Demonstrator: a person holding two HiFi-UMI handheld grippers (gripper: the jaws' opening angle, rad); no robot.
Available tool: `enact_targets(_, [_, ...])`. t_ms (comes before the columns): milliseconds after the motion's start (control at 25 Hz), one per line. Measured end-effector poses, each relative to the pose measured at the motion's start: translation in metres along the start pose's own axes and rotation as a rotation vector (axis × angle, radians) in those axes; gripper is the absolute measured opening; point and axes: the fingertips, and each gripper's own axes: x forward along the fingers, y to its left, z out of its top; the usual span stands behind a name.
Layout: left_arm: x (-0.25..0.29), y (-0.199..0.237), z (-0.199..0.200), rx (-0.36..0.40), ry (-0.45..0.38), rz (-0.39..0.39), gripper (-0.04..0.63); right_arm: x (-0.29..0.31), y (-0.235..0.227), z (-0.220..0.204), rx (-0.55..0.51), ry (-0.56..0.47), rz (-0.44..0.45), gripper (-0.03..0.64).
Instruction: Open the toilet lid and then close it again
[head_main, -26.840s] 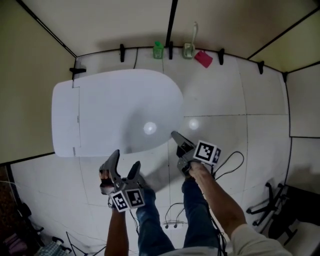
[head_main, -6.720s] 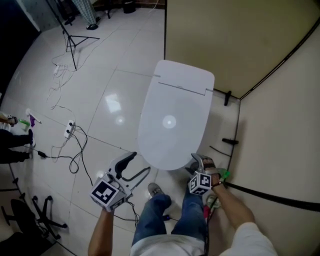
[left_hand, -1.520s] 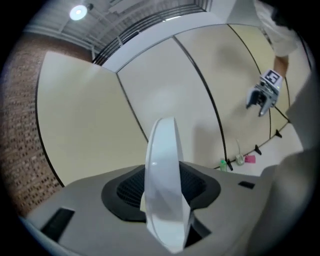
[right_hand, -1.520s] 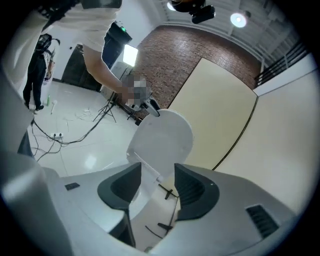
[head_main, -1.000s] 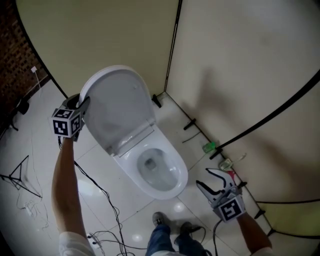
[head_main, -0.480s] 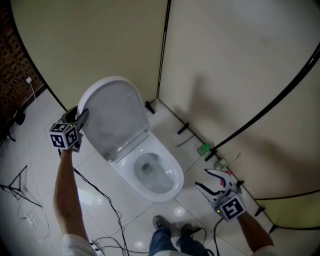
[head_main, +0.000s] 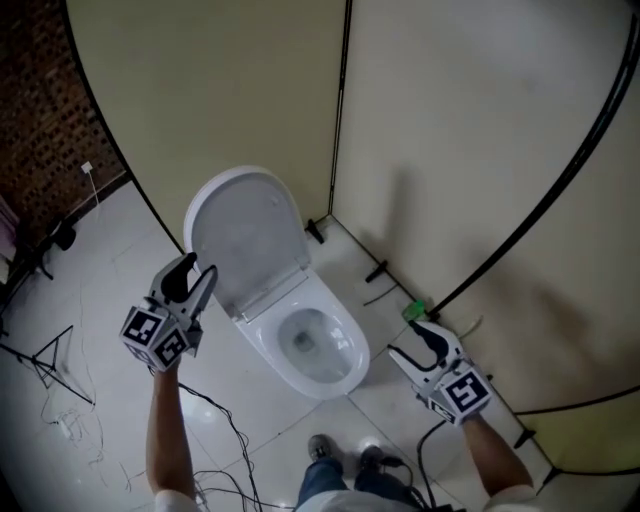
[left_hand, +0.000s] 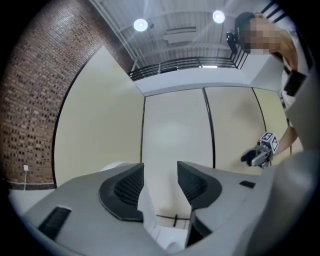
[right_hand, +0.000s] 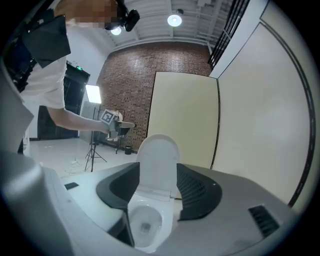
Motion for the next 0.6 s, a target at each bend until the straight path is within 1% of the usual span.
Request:
enact_targets(120, [-0.025, -0.086, 0.001, -0.036, -0.027, -0.047, 0.202, -0.014, 0.009, 0.005, 0.023, -0.024, 0.035, 0.232])
enact_targets(320, [-0.06, -0.208, -0.011, -0.096, -0.02, -0.074, 0.202, -0.042, 0.023, 0.002, 0.075, -0.054, 0.093, 0.232])
enact_targets(480, [-0.079, -0.286, -0.022, -0.112, 0.001, -0.106, 0.202, -0.073, 0.034, -0.015, 0.108, -0.039, 0.124, 0.232])
enact_targets(600, [-0.085, -0.322, -0.029, -0.11, 0.009, -0.112, 0.202, -0.091, 0.04, -0.03, 0.128, -0.03, 0.138, 0.232])
